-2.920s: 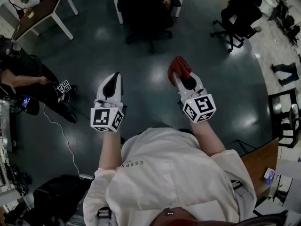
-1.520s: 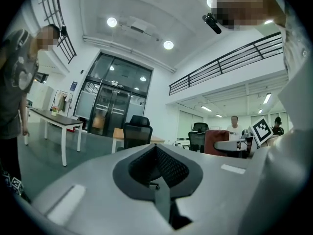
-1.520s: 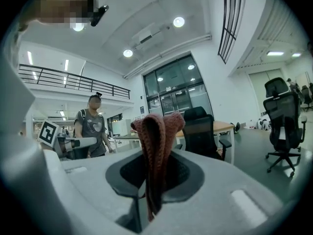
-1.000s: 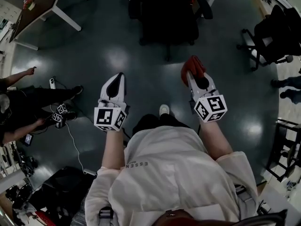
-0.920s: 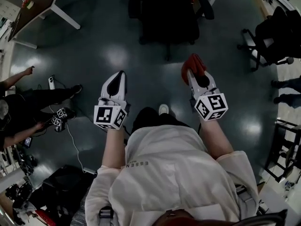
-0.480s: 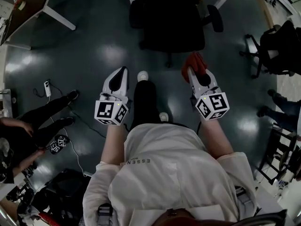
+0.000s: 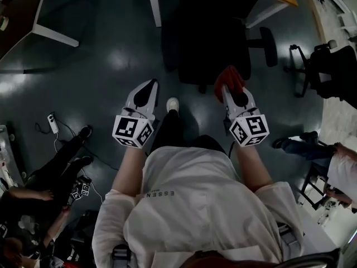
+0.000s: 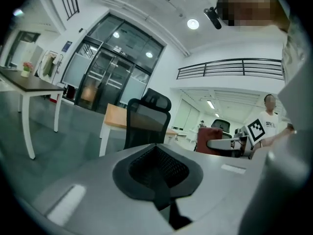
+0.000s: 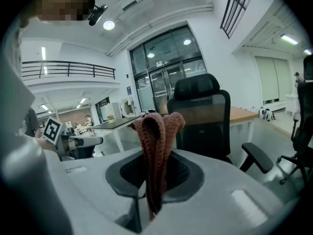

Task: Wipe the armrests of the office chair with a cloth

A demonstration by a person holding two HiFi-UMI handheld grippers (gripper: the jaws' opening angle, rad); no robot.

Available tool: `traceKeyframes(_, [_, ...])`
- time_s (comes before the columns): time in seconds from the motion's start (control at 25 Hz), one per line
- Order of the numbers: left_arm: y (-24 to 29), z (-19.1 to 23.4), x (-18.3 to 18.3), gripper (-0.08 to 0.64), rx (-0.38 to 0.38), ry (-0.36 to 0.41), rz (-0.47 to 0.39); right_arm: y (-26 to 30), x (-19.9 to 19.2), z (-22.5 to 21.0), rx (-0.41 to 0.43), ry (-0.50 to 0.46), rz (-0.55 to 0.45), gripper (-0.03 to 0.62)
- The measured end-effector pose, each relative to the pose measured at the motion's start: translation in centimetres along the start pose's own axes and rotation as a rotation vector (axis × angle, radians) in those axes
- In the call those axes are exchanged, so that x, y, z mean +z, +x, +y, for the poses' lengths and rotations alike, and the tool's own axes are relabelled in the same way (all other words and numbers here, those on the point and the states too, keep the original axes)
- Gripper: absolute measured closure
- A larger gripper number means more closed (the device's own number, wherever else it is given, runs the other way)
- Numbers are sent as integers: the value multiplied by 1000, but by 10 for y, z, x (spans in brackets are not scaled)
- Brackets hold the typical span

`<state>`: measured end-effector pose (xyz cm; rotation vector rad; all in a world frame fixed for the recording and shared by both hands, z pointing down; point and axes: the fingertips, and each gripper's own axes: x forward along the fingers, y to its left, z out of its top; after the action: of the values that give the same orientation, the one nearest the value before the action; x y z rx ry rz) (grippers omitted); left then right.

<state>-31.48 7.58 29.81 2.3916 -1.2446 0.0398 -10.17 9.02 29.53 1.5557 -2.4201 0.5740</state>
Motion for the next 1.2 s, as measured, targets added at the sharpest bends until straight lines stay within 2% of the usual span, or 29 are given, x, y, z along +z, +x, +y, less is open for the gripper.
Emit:
traceKeyframes(0.12, [27, 28, -3, 551, -25, -4, 48, 47, 8, -1, -16, 22, 10, 540])
traceKeyframes(0.24, [45, 48, -17, 551, -24, -40, 85, 87, 8, -1, -11, 4, 39, 540])
traceKeyframes(0.48, [74, 79, -62, 551, 3, -93, 154, 170, -18, -8, 25, -33, 134, 540])
traceKeyframes(0.64, [94, 99, -85, 551, -1, -113, 121, 230, -38, -15, 72, -95, 183, 540])
traceKeyframes(0.92, [124, 125, -139, 549, 76, -171, 194, 321, -59, -30, 131, -259, 244, 540])
traceKeyframes(1.04, [128, 127, -152, 549, 70, -238, 200, 350, -65, -28, 149, -282, 275, 540])
traceKeyframes(1.2, [134, 126, -162, 549, 44, -286, 222, 376, -73, -28, 144, -313, 311, 540])
